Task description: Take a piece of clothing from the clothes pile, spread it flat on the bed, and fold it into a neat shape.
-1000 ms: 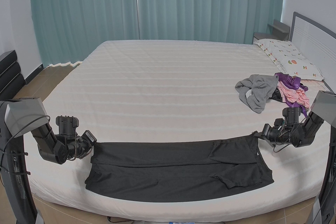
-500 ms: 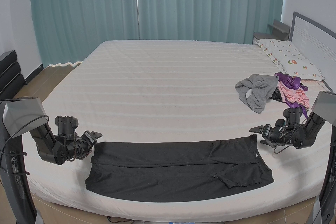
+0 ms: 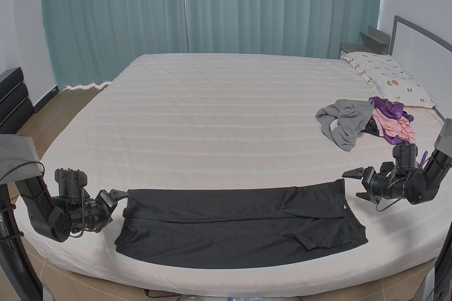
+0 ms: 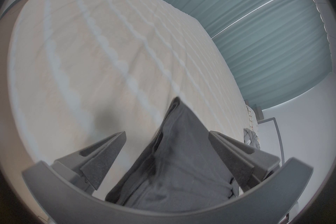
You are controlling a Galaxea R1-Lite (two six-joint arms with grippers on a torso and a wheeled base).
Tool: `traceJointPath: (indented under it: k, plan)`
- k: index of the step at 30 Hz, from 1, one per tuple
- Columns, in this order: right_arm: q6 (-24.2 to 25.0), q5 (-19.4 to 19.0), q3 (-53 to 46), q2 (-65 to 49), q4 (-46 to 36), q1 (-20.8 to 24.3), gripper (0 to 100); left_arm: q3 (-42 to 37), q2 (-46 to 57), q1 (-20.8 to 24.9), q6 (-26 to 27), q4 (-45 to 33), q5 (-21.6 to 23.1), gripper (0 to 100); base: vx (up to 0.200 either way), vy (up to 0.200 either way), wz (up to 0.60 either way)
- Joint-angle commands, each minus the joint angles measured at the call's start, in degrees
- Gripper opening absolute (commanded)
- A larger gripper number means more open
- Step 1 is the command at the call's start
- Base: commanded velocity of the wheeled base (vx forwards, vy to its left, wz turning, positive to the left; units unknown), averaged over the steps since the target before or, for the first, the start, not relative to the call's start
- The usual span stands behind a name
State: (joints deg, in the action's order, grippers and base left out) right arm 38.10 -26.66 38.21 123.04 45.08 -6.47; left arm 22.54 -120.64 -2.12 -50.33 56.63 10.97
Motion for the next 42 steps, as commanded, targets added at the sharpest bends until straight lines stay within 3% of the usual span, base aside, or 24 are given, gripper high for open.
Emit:
traceJointPath:
  k: [1, 10, 22, 24, 25, 30, 35, 42]
  plan:
    - [0.49, -2.61, -7.71, -4.83, 4.23, -1.44, 100, -8.3, 2.69, 0.19, 0.06, 4.72, 1.42, 100, -0.2, 0.0, 0.0]
    - [2.16, -3.22, -12.37, -2.89, 13.19, -1.35, 100, -13.58, -0.91, 2.91, 0.59, 12.81, 2.56, 100, -0.089, 0.0, 0.0]
    - [2.6, -3.22, -12.63, -2.89, 13.72, -1.35, 100, -13.22, -7.95, 5.55, 0.68, 22.12, -0.07, 100, 0.0, 0.0, 0.0]
    - [2.6, -3.22, -12.63, -2.98, 13.72, -1.35, 100, -13.22, -8.91, 5.9, 2.96, 22.83, 0.01, 100, 0.0, 0.0, 0.0]
    - [2.6, -3.22, -12.63, -2.98, 13.72, -1.44, 100, -13.49, -9.53, 5.9, 4.9, 22.83, 0.01, 0, 0.0, 0.0, 0.0]
    - [2.6, -3.22, -12.63, -2.98, 13.72, -1.44, 100, -13.66, -10.58, 5.81, 7.36, 23.09, -1.22, 0, 0.0, 0.0, 0.0]
    - [2.6, -3.22, -12.63, -2.89, 13.72, -1.44, 100, -15.51, -11.02, 5.46, 7.27, 23.09, -6.31, 0, 0.0, 0.0, 0.0]
    - [2.6, -3.22, -12.54, -2.81, 13.72, -1.52, 100, -16.74, -9.79, 5.9, 7.09, 23.18, -6.84, 0, 0.0, 0.0, 0.0]
